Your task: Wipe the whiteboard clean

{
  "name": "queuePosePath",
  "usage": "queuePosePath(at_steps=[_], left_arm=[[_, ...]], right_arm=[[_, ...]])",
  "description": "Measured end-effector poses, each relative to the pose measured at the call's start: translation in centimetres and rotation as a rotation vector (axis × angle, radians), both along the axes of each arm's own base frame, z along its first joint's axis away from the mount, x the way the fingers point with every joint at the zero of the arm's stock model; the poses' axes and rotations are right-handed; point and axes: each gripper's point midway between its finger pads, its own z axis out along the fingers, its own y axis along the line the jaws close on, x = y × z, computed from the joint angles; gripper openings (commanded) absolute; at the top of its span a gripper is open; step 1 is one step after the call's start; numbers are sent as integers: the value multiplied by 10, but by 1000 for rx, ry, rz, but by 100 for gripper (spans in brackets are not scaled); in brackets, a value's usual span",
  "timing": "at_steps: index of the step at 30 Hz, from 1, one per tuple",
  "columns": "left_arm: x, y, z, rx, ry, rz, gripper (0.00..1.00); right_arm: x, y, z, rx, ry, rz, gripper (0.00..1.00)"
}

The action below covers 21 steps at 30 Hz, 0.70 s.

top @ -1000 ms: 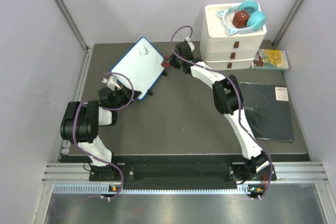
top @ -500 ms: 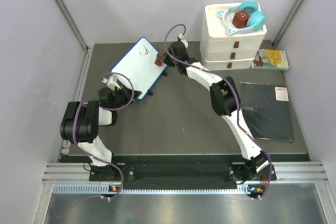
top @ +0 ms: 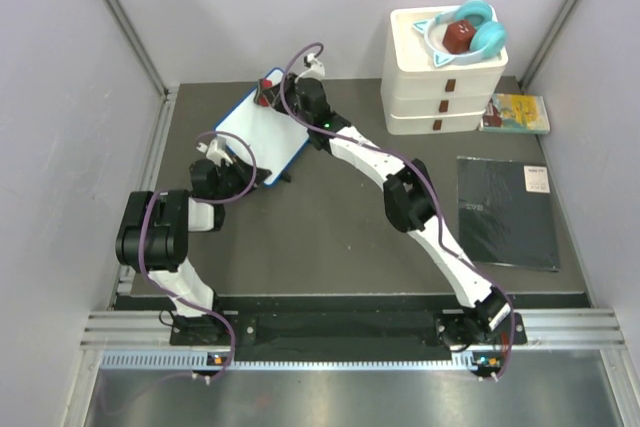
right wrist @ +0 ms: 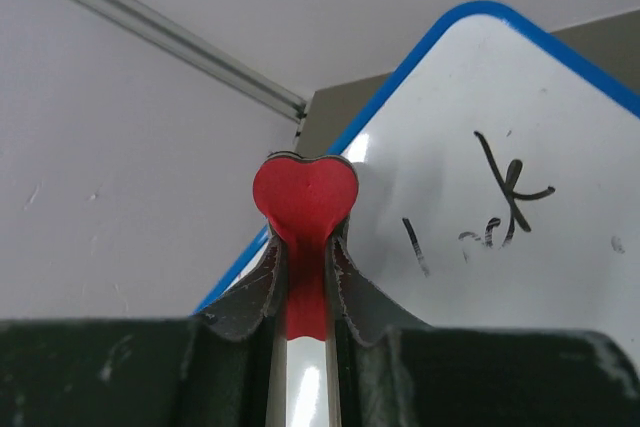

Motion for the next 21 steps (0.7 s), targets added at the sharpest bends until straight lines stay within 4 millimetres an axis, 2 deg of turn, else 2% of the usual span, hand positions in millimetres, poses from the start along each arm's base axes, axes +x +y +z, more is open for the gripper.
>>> queuePosePath(at_steps=[5,11,17,21], left_arm=[[0,0,0,2,1,2,0],[-1,1,0,2,7,7,0],[-5,2,0,9,19,18,0],[-8,2,1,10,29,23,0]], right_arm=[[18,-15,-2,29,-5,-84,0],[44,-41,-37,48,64,-191,0],[57,-57,-44,75,96,-240,0],[58,-58,-47,80,100,-243,0]])
